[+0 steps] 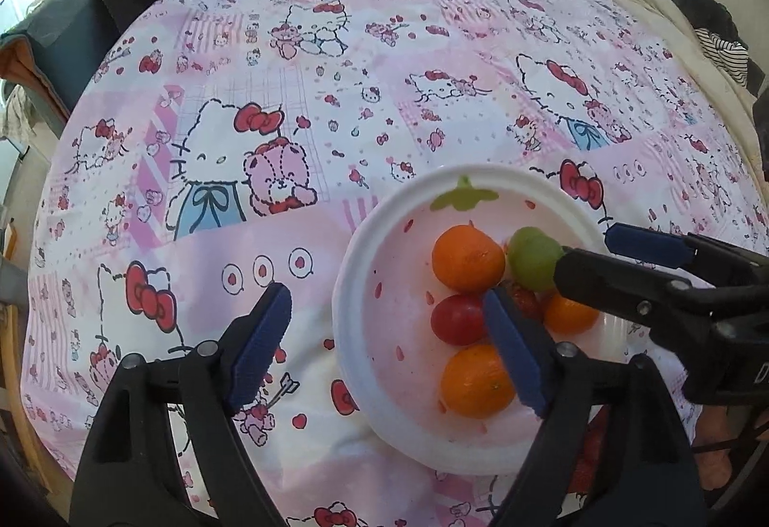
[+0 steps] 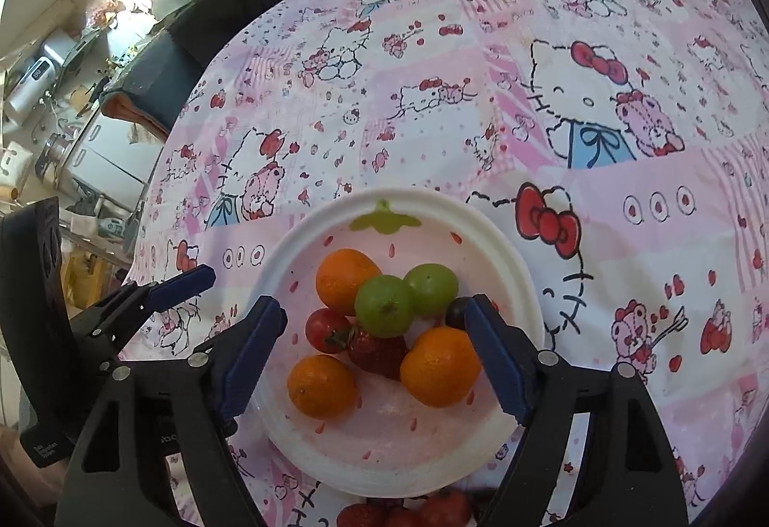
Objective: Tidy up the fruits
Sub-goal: 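Lower the tomato and green plum into the plate and open both grippers, then withdraw both open grippers from the plate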
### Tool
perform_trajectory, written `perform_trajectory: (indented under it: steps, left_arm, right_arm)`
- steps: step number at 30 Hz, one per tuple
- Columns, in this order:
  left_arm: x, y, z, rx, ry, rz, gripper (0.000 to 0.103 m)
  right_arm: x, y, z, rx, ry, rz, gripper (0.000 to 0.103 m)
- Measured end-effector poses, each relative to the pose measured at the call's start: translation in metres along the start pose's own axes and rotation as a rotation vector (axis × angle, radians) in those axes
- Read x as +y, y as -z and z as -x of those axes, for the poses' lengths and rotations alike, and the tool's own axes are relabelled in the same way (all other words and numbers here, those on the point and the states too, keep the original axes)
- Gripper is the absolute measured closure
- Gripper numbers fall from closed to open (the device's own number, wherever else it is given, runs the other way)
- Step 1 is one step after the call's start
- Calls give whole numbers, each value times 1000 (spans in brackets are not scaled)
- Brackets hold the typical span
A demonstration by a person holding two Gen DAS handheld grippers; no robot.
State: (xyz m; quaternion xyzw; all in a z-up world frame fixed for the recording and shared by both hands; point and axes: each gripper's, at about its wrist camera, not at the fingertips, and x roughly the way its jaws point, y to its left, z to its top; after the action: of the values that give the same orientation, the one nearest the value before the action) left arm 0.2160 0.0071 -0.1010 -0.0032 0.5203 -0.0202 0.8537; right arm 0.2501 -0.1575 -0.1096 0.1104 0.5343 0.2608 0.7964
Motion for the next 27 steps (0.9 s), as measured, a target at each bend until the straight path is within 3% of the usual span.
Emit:
perform_trajectory:
  steps: [21,27]
  left_arm:
    - [-6,13,63,-124,-11,1,23]
    - [-2,16,99,-209,-22,-2,23]
  right_arm:
    - [-1,13,67,-114,1,-48,21]
    - [2,30,92,-136,-3,-41,21]
